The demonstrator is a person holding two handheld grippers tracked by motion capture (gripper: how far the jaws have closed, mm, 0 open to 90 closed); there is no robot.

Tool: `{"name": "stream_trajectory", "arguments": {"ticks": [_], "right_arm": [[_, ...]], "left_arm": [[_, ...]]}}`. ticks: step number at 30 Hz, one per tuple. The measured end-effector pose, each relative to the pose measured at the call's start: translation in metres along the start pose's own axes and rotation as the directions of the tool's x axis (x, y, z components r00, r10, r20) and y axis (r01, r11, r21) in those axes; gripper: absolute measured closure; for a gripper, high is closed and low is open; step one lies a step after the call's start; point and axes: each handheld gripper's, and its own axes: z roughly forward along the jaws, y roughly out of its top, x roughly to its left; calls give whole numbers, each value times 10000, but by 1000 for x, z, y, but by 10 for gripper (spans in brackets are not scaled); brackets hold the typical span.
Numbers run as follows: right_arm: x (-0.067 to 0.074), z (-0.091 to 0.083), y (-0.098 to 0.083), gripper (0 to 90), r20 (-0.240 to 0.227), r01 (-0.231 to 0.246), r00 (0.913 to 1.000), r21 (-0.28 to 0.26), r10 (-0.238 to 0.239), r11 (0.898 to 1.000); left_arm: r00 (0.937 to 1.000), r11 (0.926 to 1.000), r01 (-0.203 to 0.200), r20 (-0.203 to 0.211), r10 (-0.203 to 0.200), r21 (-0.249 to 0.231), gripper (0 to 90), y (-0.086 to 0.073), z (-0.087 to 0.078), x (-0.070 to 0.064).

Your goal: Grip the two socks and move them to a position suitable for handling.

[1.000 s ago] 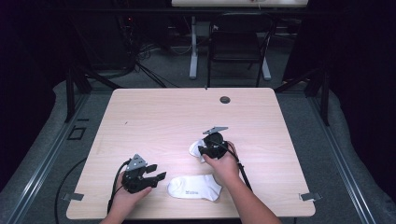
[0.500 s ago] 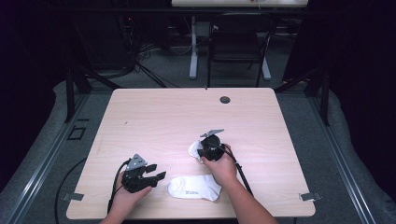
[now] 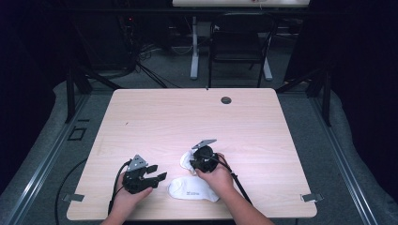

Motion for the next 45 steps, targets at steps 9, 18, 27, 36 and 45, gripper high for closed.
{"name": "stream_trajectory", "arguments": {"ticks": [9,18,27,36,45], "right_arm": [[7,-9,0,655,-191,170,9997,-428,-179,9989],[14,-15,0,620,-136,700,9974,-520,-708,9962],[30,-4,-3,570,-230,1526,9880,-117,-1528,9882],[33,-1,-6,797,44,1840,9829,74,-1840,9829],[24,-15,-7,900,-508,881,9945,-741,-920,9934]], "left_arm": [[10000,10000,-13,9,13,37,464,0,0,0],[10000,10000,-35,3,35,19,464,0,0,0],[10000,10000,6,-8,-6,9,465,0,1,0],[10000,10000,-14,64,15,-73,480,0,1,-1],[9999,10000,85,129,-85,-20,496,3,7,-4]]}}
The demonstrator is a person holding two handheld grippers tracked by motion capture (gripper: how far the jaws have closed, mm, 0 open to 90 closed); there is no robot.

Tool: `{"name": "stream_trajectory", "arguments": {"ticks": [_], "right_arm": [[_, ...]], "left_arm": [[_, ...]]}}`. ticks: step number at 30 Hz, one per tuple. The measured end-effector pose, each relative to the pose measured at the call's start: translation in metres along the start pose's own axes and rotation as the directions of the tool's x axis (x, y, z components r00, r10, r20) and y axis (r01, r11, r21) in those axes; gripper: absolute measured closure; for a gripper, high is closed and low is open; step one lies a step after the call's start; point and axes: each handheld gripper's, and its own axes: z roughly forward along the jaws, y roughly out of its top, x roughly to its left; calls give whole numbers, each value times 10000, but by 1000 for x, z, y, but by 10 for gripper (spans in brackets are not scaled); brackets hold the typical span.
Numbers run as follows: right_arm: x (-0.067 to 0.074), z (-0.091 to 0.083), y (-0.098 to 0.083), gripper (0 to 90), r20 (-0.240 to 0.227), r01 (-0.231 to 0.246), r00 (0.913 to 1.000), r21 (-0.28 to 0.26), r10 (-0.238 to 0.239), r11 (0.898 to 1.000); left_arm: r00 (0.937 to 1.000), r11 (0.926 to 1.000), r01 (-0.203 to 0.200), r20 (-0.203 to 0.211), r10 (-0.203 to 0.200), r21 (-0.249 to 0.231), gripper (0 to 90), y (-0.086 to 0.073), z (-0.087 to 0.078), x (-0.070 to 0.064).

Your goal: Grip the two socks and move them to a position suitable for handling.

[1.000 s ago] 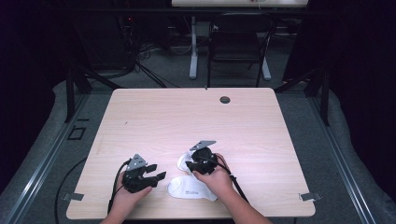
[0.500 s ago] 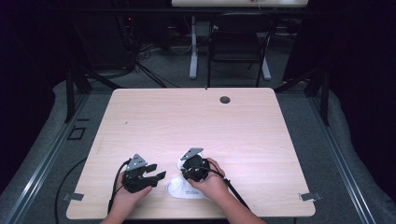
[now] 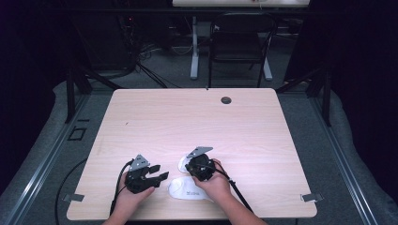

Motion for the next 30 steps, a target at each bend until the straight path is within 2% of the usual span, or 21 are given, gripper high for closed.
{"name": "stream_trajectory", "arguments": {"ticks": [1,4,8,9,11,14,15,20,21,24,26,30], "right_arm": [[-2,-4,1,900,-61,-251,9997,-251,249,9994],[-5,-10,2,900,-75,-349,9994,-394,346,9986],[-13,-19,4,900,-131,-711,9974,-827,702,9940],[-16,-21,4,900,-204,-1013,9948,-924,998,9906],[-19,-24,3,900,-310,-1315,9912,-1030,1289,9860],[-21,-27,4,900,-255,-1266,9919,-1160,1245,9851],[-24,-29,4,900,-322,-1454,9893,-1295,1424,9809],[-28,-32,2,900,-327,-1564,9876,-1352,1534,9784],[-30,-34,2,900,-276,-1531,9882,-1474,1507,9771],[-31,-38,2,900,-307,-1636,9865,-1623,1608,9731],[-31,-40,2,900,-280,-1567,9876,-1659,1542,9736],[-32,-44,0,900,-284,-1544,9880,-1690,1518,9734]], "left_arm": [[10000,10000,47,3,-47,20,497,1,2,-2],[9999,10000,77,76,-77,39,501,5,4,-5],[9997,9996,-229,39,228,156,507,13,14,-10],[9996,9994,-289,24,289,191,509,15,16,-11],[9994,9989,-334,-55,336,335,515,21,27,-12],[9994,9988,-353,20,353,334,519,23,36,-12],[9996,9987,-290,46,289,411,519,24,43,-13],[9988,9976,-483,-15,485,497,531,27,57,-18],[9978,9963,-638,-167,648,570,533,30,64,-20],[9981,9963,-606,-87,612,613,552,33,72,-20],[9986,9972,-519,-48,522,545,561,34,74,-20],[9980,9958,-618,-110,627,672,593,32,79,-21]]}}
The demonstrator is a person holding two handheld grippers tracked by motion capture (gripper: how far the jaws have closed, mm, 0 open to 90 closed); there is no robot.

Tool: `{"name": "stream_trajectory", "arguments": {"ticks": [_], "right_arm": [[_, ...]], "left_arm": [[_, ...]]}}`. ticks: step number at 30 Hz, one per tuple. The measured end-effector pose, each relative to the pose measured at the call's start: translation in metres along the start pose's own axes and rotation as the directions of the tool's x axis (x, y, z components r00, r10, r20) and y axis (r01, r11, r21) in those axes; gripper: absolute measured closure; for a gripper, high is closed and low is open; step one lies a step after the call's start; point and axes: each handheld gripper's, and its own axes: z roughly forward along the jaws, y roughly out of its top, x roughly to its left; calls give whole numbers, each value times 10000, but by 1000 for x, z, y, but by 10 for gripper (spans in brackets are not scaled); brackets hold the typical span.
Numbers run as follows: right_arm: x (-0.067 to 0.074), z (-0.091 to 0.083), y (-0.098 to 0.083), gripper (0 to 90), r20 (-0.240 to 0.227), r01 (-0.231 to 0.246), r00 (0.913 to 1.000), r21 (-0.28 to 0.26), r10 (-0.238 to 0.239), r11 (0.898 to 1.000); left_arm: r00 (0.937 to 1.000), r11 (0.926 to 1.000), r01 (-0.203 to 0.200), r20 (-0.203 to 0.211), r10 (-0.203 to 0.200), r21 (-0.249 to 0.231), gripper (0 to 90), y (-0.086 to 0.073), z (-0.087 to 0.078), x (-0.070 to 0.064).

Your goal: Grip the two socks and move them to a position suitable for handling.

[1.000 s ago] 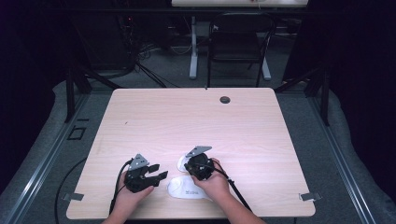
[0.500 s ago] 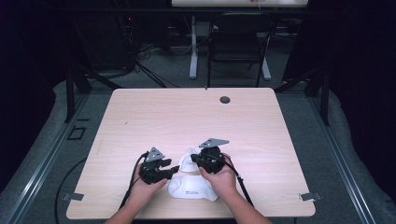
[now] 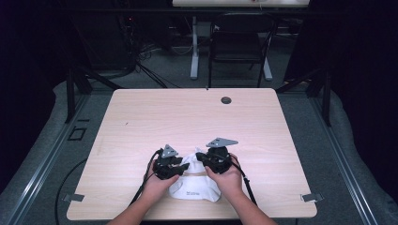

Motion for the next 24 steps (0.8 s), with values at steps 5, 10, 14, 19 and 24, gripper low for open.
{"name": "stream_trajectory", "arguments": {"ticks": [5,10,14,19,24], "right_arm": [[-4,-3,-2,900,59,-51,10000,-154,52,9999],[-14,-11,-9,900,304,-242,9992,-126,246,9996],[-19,-14,-14,900,438,-351,9984,-196,359,9992],[-26,-21,-22,900,609,-508,9968,-274,523,9983],[-31,-24,-25,900,690,-599,9957,-227,614,9979]], "left_arm": [[9995,9998,-152,-292,148,-104,686,-1,1,1],[9986,9992,-402,-351,401,-10,807,-1,0,2],[9987,9993,-345,-369,349,128,834,0,-2,3],[9985,9990,-381,-395,391,247,846,-1,-5,4],[9983,9988,-371,-443,385,303,847,-2,-7,5]]}}
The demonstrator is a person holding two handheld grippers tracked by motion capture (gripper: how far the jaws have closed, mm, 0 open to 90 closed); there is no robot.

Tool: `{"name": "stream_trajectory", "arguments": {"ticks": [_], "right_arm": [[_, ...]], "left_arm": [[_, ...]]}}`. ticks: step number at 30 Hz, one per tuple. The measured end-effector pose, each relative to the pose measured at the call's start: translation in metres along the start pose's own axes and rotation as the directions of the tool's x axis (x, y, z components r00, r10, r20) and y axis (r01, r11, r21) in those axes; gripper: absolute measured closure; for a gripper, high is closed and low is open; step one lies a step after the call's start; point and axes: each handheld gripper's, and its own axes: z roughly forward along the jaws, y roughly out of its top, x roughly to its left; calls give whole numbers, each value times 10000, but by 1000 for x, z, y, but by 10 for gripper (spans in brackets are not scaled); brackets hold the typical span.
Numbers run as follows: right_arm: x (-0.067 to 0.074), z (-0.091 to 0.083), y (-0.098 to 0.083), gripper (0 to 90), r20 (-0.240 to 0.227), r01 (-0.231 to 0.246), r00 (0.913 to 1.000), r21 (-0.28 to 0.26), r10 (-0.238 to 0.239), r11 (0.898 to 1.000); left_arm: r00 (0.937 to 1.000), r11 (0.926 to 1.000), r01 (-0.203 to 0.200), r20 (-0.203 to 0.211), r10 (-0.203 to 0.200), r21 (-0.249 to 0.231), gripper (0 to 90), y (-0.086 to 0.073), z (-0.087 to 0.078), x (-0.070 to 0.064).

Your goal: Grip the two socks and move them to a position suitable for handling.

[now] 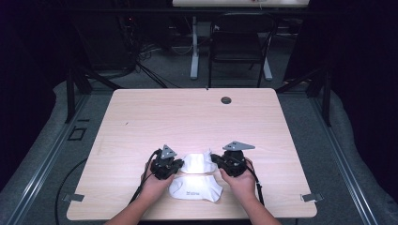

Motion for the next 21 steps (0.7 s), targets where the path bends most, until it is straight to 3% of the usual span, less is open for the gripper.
{"name": "stream_trajectory", "arguments": {"ticks": [8,13,18,20,21], "right_arm": [[-7,1,-5,900,236,27,9997,163,-31,9999],[-15,1,-10,900,471,-194,9987,311,180,9993],[-21,2,-14,898,659,-368,9972,367,344,9986],[-21,4,-14,870,604,-299,9978,466,271,9985],[-20,9,-16,847,330,-237,9992,629,217,9977]], "left_arm": [[9996,9998,188,-206,-188,-14,847,-4,-5,3],[9993,9995,308,-221,-309,-66,848,-6,-7,6],[9995,9998,187,-238,-187,11,847,-7,-9,6],[9995,9998,220,-210,-220,3,847,-7,-9,6],[9997,9999,173,-191,-173,-1,847,-8,-9,6]]}}
